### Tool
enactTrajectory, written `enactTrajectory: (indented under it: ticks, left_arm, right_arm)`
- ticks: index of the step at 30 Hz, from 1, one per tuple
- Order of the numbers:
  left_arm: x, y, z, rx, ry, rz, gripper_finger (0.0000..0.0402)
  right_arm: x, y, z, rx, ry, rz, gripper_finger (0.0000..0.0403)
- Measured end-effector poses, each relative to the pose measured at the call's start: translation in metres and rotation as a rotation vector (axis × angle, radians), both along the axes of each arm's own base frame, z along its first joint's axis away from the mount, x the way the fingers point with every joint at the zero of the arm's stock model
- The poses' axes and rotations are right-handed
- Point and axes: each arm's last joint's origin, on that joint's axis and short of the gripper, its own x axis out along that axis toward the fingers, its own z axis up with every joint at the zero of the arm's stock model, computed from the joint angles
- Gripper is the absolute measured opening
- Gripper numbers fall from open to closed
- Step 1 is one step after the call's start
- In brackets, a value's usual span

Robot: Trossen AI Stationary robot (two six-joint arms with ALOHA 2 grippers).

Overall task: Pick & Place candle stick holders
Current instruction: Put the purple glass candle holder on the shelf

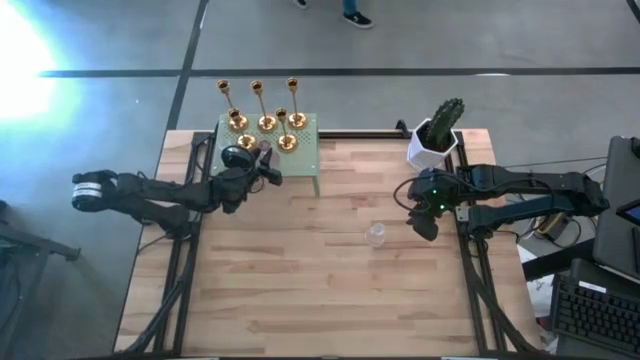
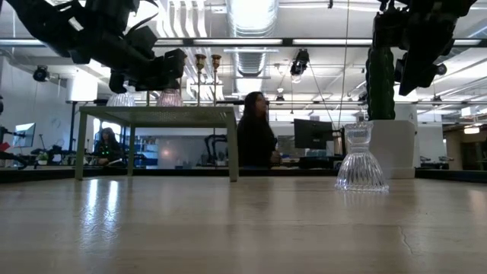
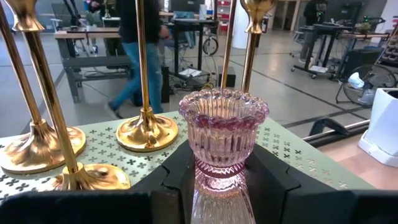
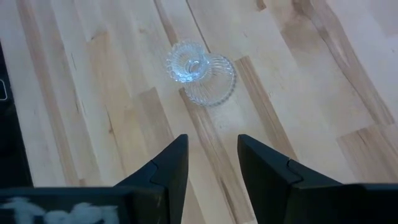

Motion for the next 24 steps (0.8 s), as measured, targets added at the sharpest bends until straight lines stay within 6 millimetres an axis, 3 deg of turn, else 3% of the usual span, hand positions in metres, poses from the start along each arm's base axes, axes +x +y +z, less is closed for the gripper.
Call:
enactTrajectory:
  ticks: [19, 24]
  left_arm:
    - [0.0018, -0.0002, 0.0027, -0.008, 0.008, -0.003, 0.0112]
    - [0.0034, -0.0002, 0.0068, -0.008, 0.006, -0.006, 0.0185]
  right_arm:
    - [0.0002, 0.0000, 0.0001, -0.010, -0.005, 0.016, 0.0121]
    - [0.0002, 0.0000, 0.0001, -0.009, -0.005, 0.017, 0.0126]
